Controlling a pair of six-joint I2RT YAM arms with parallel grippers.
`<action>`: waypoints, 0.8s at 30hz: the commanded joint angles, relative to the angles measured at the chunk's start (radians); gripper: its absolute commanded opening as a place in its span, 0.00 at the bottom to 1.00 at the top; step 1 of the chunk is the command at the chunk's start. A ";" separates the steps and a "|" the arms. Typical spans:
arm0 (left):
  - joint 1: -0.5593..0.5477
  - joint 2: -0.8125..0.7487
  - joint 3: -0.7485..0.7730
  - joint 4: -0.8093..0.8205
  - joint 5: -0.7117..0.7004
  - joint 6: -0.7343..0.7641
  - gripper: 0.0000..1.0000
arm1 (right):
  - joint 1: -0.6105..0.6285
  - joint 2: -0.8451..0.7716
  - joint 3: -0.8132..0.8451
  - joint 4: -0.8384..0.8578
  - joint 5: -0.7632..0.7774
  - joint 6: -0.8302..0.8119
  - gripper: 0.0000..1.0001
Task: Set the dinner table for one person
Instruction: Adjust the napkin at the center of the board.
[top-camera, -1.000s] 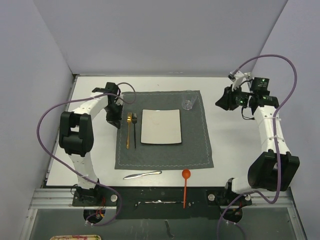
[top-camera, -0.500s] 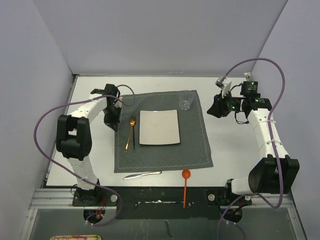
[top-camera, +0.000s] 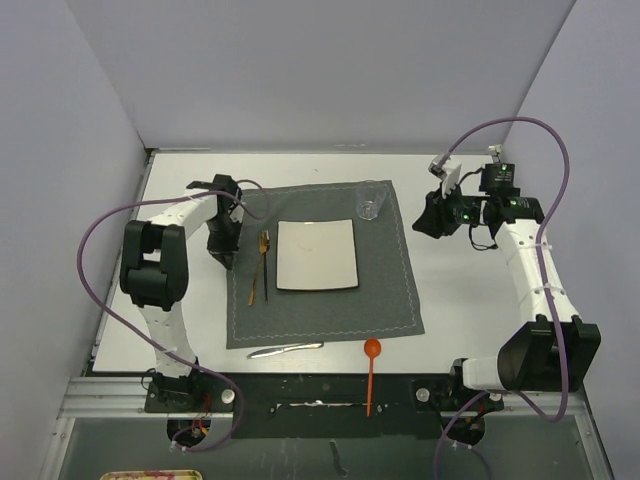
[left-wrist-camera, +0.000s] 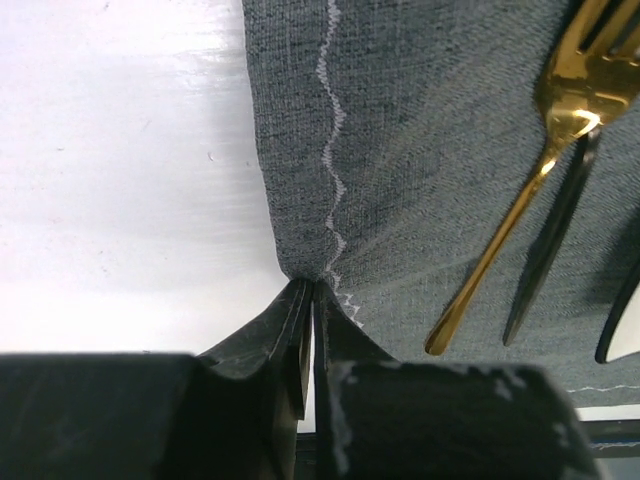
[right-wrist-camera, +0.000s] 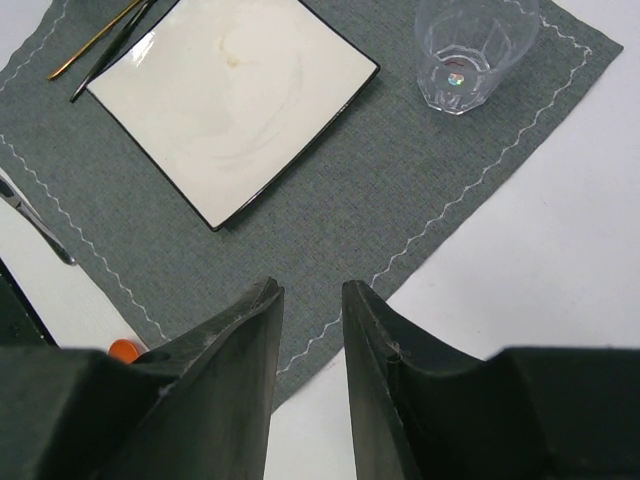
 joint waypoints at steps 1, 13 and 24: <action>0.028 0.021 0.018 -0.019 -0.001 0.010 0.04 | 0.030 0.010 0.042 0.025 0.012 0.006 0.32; 0.043 -0.033 0.085 -0.001 0.149 0.036 0.66 | 0.041 0.043 0.080 0.013 0.025 -0.003 0.32; 0.051 -0.022 0.221 0.086 0.292 0.070 0.98 | 0.041 0.055 0.054 0.054 0.039 0.005 0.31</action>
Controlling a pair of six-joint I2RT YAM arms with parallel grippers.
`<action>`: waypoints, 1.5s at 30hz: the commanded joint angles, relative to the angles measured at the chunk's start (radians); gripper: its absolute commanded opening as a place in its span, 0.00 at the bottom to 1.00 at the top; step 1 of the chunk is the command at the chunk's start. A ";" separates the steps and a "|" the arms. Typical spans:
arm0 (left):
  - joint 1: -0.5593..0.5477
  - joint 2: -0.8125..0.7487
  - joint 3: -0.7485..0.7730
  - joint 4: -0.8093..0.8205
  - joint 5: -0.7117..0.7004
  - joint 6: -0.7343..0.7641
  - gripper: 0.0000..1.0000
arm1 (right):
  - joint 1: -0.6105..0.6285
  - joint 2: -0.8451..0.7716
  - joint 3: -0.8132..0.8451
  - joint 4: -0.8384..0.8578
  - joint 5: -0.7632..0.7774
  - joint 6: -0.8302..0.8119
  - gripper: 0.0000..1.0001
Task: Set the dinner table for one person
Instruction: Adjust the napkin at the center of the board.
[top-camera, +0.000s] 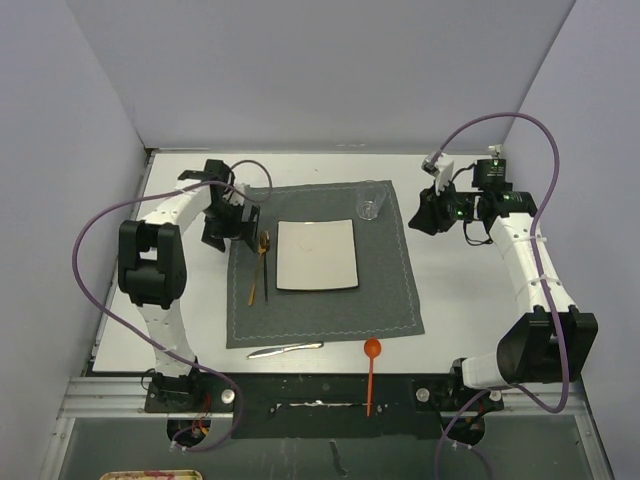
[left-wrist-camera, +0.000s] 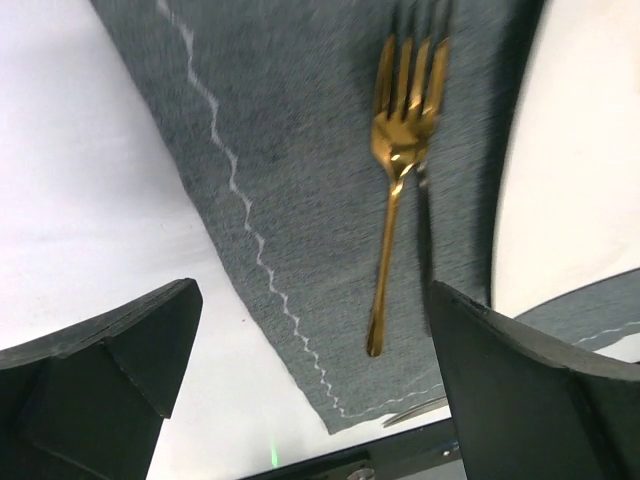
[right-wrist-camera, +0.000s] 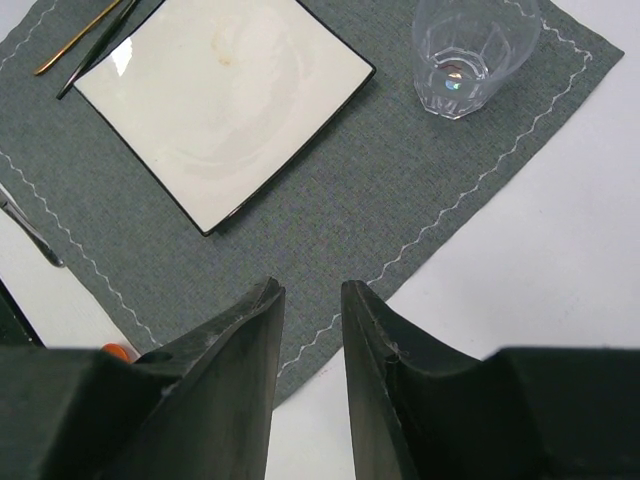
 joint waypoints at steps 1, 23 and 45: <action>0.021 -0.039 0.167 0.060 0.129 0.026 0.98 | 0.004 0.011 0.021 0.052 0.003 0.005 0.30; 0.114 -0.269 -0.143 0.608 0.139 -0.055 0.89 | 0.005 0.119 0.179 0.129 0.081 0.084 0.25; 0.048 0.017 0.044 0.714 0.181 0.103 0.69 | 0.004 0.144 0.166 0.137 0.123 0.091 0.08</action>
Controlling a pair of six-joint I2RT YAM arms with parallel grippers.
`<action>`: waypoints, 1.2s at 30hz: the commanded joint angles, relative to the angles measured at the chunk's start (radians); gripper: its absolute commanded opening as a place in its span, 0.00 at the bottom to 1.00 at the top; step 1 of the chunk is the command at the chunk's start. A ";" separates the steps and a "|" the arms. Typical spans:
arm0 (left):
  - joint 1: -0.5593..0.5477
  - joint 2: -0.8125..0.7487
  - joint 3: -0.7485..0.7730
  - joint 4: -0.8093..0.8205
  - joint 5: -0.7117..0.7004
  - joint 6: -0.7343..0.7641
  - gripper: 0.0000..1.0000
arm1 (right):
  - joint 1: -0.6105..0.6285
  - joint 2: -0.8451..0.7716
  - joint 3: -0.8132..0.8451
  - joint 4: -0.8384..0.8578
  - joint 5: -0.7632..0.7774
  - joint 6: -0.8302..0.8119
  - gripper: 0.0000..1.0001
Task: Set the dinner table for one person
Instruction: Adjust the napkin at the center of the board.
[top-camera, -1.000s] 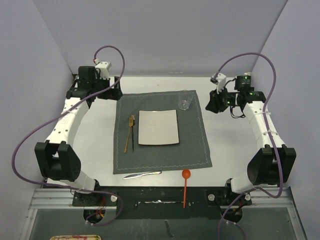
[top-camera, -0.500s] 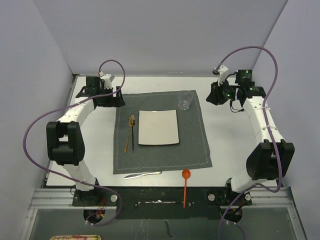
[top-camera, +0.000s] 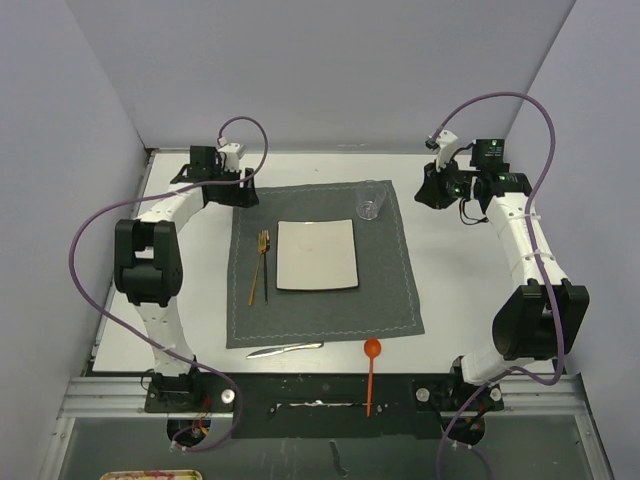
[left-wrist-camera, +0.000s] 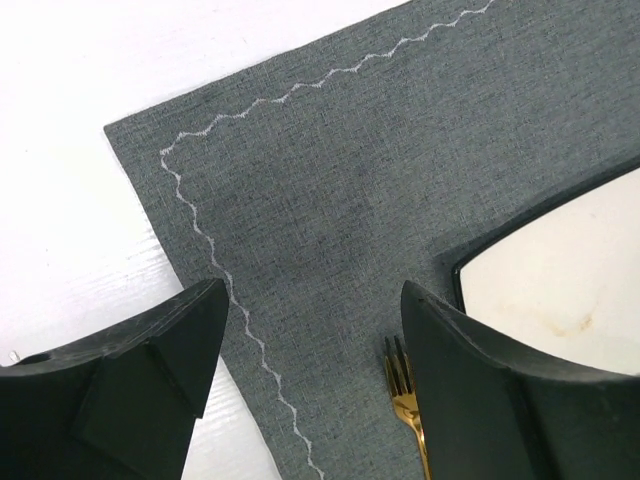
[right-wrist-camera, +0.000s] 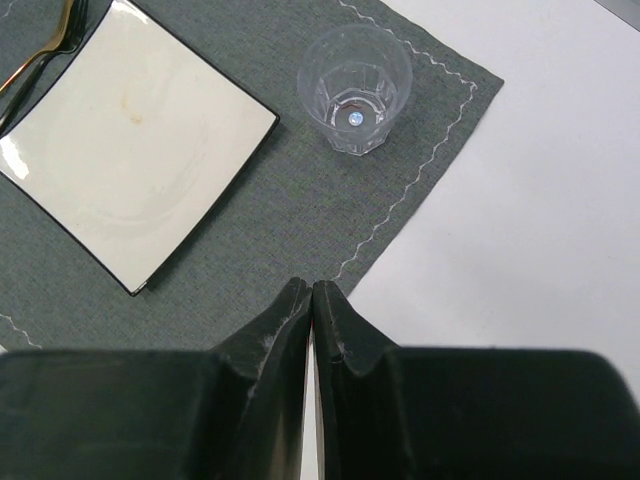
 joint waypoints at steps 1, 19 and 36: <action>-0.010 0.024 0.089 0.028 0.011 0.051 0.67 | 0.005 0.000 0.019 0.033 0.010 0.001 0.08; -0.010 0.196 0.266 -0.166 -0.034 0.171 0.12 | 0.005 0.023 -0.004 0.031 -0.004 0.002 0.08; -0.033 0.279 0.330 -0.265 -0.181 0.225 0.12 | 0.006 0.009 -0.003 0.027 -0.034 0.023 0.08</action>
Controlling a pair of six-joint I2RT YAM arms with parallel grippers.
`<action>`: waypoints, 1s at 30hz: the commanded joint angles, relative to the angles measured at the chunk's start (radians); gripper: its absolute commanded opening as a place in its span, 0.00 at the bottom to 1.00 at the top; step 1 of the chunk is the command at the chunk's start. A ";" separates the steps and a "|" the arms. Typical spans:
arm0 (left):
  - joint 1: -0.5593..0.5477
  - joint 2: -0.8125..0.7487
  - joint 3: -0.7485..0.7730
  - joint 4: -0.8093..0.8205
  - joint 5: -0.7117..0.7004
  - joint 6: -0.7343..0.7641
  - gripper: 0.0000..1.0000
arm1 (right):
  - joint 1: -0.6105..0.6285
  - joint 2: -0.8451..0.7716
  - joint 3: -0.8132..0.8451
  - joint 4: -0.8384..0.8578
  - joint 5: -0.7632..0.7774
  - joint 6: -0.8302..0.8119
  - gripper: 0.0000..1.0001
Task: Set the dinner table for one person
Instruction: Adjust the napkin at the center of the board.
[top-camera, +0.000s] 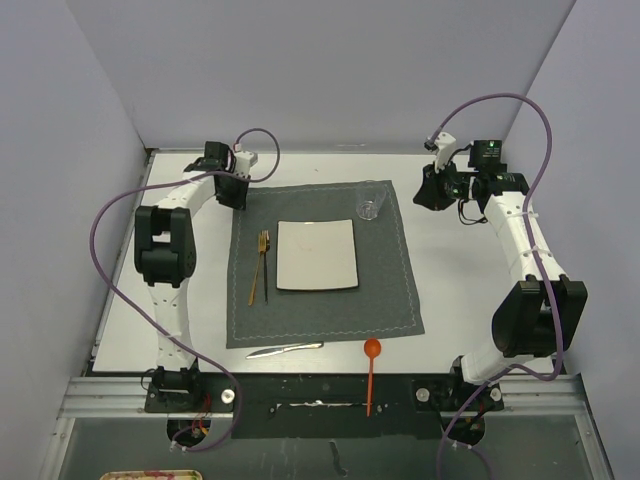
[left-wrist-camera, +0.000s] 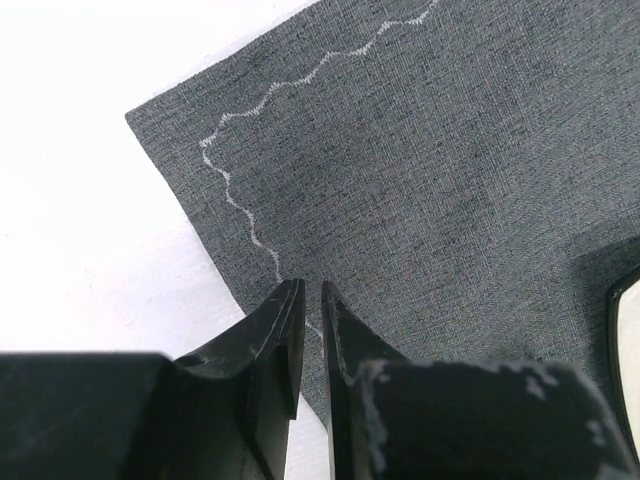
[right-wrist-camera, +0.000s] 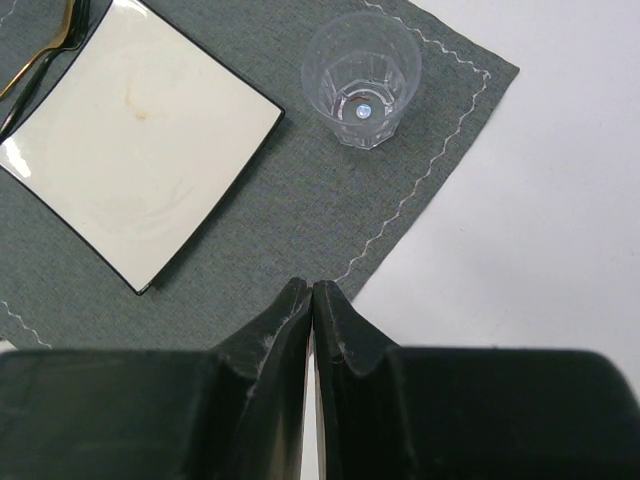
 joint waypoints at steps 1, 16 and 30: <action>-0.018 0.039 0.050 -0.005 -0.043 0.032 0.12 | 0.004 -0.014 0.003 0.027 -0.029 0.009 0.08; -0.047 0.078 0.072 -0.018 -0.168 0.074 0.11 | 0.006 -0.018 0.000 0.015 -0.038 0.010 0.09; -0.055 0.075 0.082 -0.011 -0.206 0.082 0.10 | 0.005 -0.019 -0.005 0.012 -0.037 0.000 0.09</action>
